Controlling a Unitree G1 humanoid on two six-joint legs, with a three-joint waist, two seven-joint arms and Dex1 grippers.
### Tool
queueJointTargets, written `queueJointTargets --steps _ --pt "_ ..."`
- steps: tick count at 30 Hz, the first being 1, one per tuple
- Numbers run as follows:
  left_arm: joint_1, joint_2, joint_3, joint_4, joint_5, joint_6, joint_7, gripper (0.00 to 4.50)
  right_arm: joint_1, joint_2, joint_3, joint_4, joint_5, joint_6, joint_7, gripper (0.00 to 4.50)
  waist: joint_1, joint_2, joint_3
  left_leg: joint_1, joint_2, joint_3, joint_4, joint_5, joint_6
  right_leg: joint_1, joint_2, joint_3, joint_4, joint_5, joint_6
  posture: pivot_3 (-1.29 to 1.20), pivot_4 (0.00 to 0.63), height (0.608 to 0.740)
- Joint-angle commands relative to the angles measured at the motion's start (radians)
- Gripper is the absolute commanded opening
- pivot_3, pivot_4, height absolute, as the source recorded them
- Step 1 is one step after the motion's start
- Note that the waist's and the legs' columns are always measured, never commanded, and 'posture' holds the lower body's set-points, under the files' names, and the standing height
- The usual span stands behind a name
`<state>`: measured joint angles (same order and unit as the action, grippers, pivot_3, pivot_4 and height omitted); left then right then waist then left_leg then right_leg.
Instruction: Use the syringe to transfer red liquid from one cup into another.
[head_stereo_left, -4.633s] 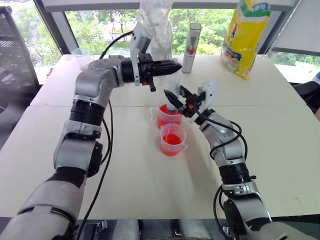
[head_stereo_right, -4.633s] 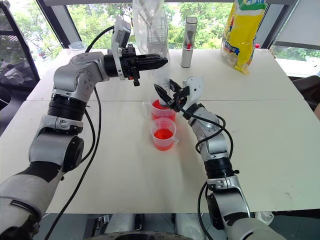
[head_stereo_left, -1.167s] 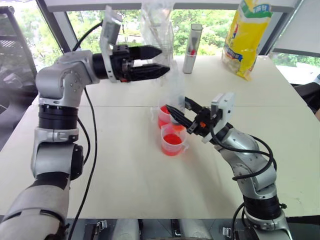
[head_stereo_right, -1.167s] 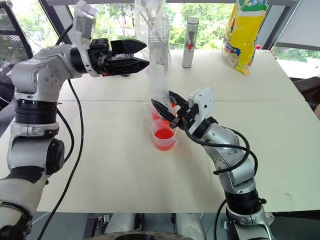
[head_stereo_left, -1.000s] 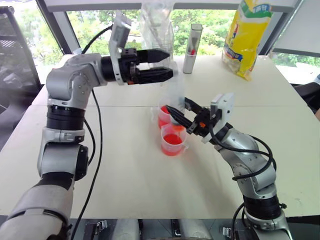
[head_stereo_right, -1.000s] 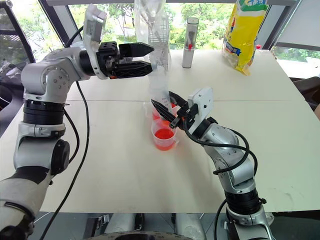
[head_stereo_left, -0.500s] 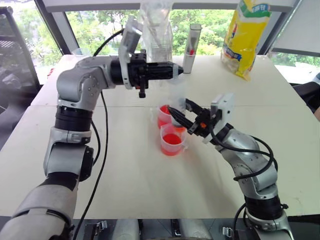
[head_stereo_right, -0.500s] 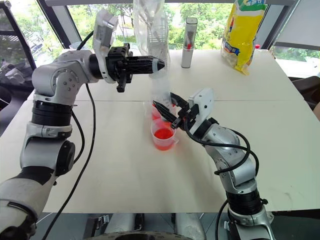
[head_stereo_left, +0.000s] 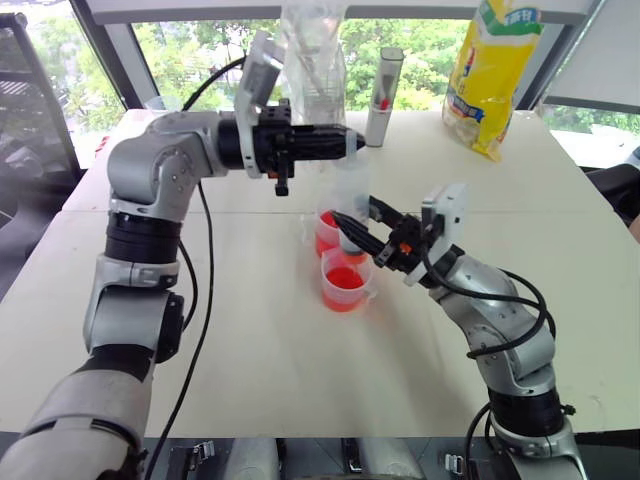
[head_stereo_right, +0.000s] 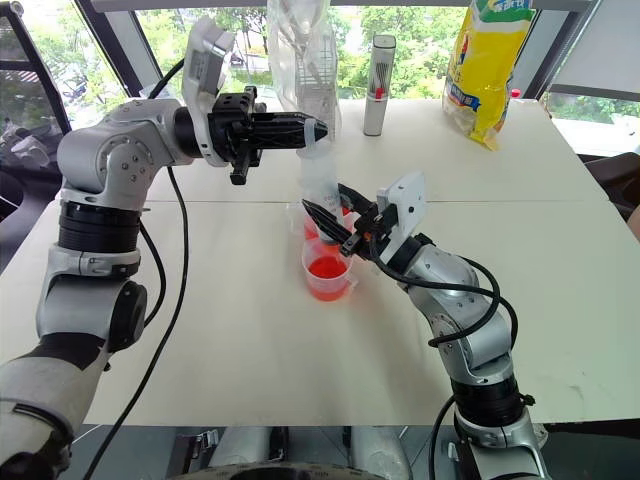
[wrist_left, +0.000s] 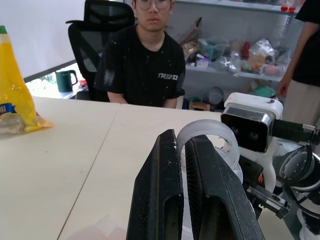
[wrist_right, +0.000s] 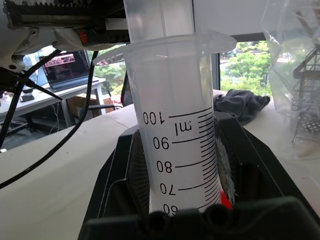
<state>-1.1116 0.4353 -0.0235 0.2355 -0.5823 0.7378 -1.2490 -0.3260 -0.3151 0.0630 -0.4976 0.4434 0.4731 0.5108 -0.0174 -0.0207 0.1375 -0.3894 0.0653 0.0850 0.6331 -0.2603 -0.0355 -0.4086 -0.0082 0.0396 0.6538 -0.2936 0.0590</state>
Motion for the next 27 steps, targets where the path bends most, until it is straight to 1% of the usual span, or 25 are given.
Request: queueJointTargets --steps 1,7,17,27 --pt "-0.01 -0.024 -0.04 -0.037 -0.004 -0.007 -0.027 0.07 -0.053 0.016 -0.003 -0.052 0.04 0.0 -0.002 1.43 0.0 0.0 0.0 0.0 0.0 0.0 0.0 0.0 0.0 0.0 0.0 0.0 0.0 0.0 0.0 0.0 0.15 0.74" --pt "-0.007 -0.035 -0.057 -0.038 0.004 -0.01 -0.038 0.07 -0.081 0.017 -0.02 -0.05 0.061 0.027 -0.008 1.43 0.0 0.0 0.0 0.0 0.0 0.0 0.0 0.0 0.0 0.0 0.0 0.0 0.0 0.0 0.0 0.0 0.15 0.74" --pt "0.044 -0.042 -0.09 -0.088 0.014 0.01 -0.05 0.07 -0.149 0.001 -0.071 -0.064 0.145 0.12 -0.02 1.43 0.0 0.0 0.0 0.0 0.0 0.0 0.0 0.0 0.0 0.0 0.0 0.0 0.0 0.0 0.0 0.0 0.15 0.74" --pt "0.061 -0.037 -0.096 -0.117 0.023 0.006 -0.052 0.07 -0.159 -0.007 -0.099 -0.087 0.208 0.184 -0.034 1.43 0.0 0.0 0.0 0.0 0.0 0.0 0.0 0.0 0.0 0.0 0.0 0.0 0.0 0.0 0.0 0.0 0.15 0.74"
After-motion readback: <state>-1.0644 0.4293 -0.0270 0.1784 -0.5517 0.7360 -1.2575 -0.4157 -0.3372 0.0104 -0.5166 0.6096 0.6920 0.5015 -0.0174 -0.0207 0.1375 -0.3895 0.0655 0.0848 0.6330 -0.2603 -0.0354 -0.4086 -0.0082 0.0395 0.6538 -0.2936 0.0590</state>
